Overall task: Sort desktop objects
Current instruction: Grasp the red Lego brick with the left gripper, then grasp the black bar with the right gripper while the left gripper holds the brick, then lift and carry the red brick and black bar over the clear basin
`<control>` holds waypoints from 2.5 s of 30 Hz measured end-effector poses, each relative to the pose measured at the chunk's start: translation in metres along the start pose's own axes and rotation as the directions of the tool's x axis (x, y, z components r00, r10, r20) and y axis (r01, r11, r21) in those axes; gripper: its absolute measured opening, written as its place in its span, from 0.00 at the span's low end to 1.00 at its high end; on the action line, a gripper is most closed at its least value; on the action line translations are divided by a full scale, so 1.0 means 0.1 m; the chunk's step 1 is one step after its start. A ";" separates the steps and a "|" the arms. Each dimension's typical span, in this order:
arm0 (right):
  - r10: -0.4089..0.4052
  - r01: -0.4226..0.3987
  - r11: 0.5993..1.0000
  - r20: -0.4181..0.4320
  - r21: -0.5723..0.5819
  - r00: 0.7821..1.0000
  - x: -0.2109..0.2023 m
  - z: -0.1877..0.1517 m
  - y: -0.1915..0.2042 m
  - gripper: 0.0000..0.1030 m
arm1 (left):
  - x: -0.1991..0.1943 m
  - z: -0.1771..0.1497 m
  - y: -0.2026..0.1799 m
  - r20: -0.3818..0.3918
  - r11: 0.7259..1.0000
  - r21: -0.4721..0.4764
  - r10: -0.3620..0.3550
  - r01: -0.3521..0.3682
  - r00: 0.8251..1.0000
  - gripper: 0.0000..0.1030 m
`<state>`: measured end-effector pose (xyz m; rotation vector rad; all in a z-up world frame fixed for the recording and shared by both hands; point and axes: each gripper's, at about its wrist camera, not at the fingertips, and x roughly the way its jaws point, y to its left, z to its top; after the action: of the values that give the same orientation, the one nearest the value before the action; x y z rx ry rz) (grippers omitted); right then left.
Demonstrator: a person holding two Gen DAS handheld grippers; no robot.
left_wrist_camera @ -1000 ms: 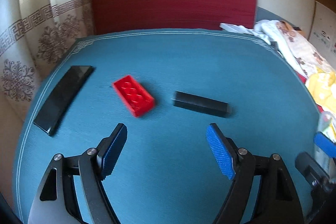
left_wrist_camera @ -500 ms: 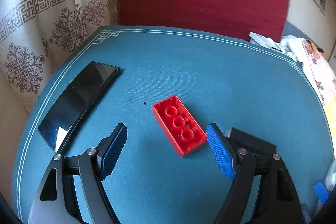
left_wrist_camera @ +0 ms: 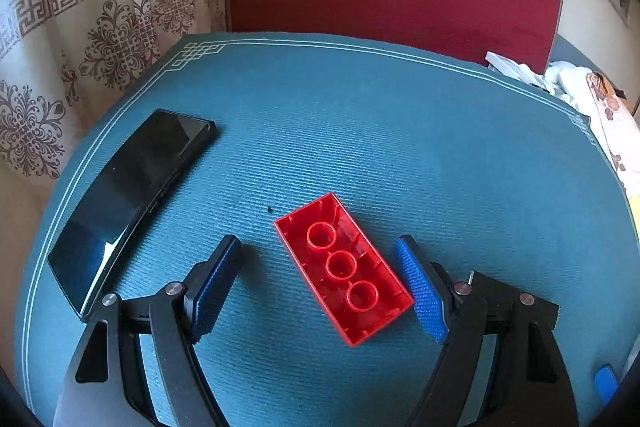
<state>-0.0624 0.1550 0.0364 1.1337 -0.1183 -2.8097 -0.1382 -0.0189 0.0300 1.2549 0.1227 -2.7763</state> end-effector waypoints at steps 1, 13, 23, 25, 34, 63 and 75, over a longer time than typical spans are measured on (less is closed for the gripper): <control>0.001 -0.001 1.000 0.000 -0.009 1.000 0.02 0.01 0.03 0.80 | 0.01 0.00 0.02 -0.001 1.000 -0.001 0.002 -0.002 1.000 0.79; -0.014 0.016 0.993 0.019 -0.118 1.000 0.31 0.26 0.26 0.80 | 0.03 0.03 0.14 0.012 1.000 -0.007 -0.022 0.022 1.000 0.72; 0.048 -0.050 0.984 -0.019 -0.170 0.999 0.58 0.48 0.43 0.80 | 0.00 0.10 0.39 0.006 0.994 -0.080 -0.078 0.078 0.997 0.34; 0.056 -0.061 0.980 -0.033 -0.188 0.998 0.65 0.51 0.47 0.80 | -0.01 0.11 0.40 0.005 0.992 -0.084 -0.092 0.092 0.996 0.34; 0.079 -0.100 0.966 -0.098 -0.240 0.992 0.87 0.59 0.59 0.80 | 0.02 0.11 0.39 -0.001 0.984 -0.081 -0.157 0.157 0.988 0.34; 0.056 -0.059 0.997 -0.052 -0.042 0.997 0.15 0.21 0.15 0.20 | -0.35 0.03 -0.08 0.036 0.953 0.034 -0.301 0.300 0.953 0.34; 0.048 -0.048 0.999 -0.012 0.020 0.999 -0.26 -0.01 0.01 0.20 | -0.54 -0.09 -0.40 0.021 0.928 0.114 -0.360 0.355 0.933 0.34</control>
<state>-0.0429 0.1578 0.0533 1.1368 -0.1699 -2.7649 -0.1006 0.0241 0.0658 1.3139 0.2224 -3.1562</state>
